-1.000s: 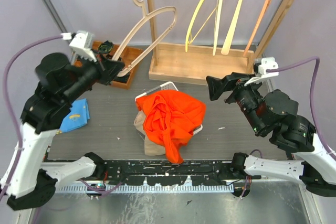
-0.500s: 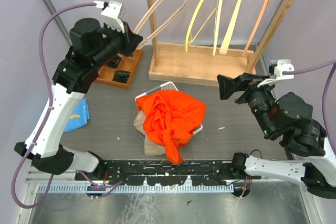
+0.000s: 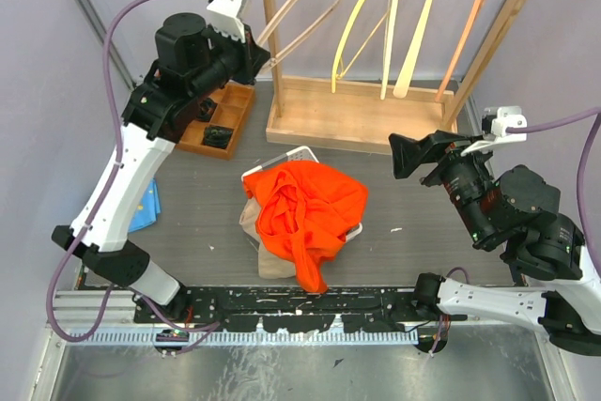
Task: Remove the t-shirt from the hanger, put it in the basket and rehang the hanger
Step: Place the hanger on the clothesline.
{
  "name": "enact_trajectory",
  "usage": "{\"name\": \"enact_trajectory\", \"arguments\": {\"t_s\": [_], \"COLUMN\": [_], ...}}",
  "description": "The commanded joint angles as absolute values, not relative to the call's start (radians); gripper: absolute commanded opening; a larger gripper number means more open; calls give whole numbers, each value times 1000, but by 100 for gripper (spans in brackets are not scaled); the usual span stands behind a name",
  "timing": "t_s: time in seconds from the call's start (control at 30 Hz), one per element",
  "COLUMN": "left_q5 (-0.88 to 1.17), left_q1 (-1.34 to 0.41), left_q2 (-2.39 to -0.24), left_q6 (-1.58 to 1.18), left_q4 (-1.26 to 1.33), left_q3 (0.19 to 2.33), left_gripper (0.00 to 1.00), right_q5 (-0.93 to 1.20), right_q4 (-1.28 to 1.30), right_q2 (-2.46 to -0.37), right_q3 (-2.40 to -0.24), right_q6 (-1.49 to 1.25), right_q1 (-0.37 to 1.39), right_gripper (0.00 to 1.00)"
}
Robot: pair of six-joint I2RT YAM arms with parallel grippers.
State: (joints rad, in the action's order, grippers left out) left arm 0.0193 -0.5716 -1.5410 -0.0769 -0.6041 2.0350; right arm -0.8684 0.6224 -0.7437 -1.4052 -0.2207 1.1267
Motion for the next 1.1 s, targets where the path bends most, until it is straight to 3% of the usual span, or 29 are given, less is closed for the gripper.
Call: {"name": "enact_trajectory", "arguments": {"t_s": [0.0, 0.17, 0.23, 0.3, 0.43, 0.5, 1.07], "left_q5": [-7, -16, -16, -17, -27, -54, -45], "left_q1": [-572, -572, -572, -572, -572, -572, -572], "left_q2": [-1565, -1575, -1563, -1543, -1477, -1451, -1278], "left_q6": [-61, -78, -88, -101, -131, -154, -417], "left_q4": [-592, -612, -609, -599, -568, -565, -663], "left_q3": [2066, 2048, 2021, 1977, 1850, 1813, 1522], "left_gripper": [0, 0, 7, 27, 84, 97, 98], "right_q5": [-885, -885, -886, -886, -890, -892, -1032], "right_q4": [613, 628, 637, 646, 656, 660, 756], "right_q2": [-738, -738, -736, -733, -721, -718, -676], "right_q3": [-1444, -1444, -1443, -1439, -1429, -1427, -1415], "right_q6": [-238, -249, -253, -255, -259, -259, -344], "right_q1": [1134, 1134, 1134, 1134, 1134, 1134, 1134], "right_gripper": [100, 100, 100, 100, 100, 100, 100]}}
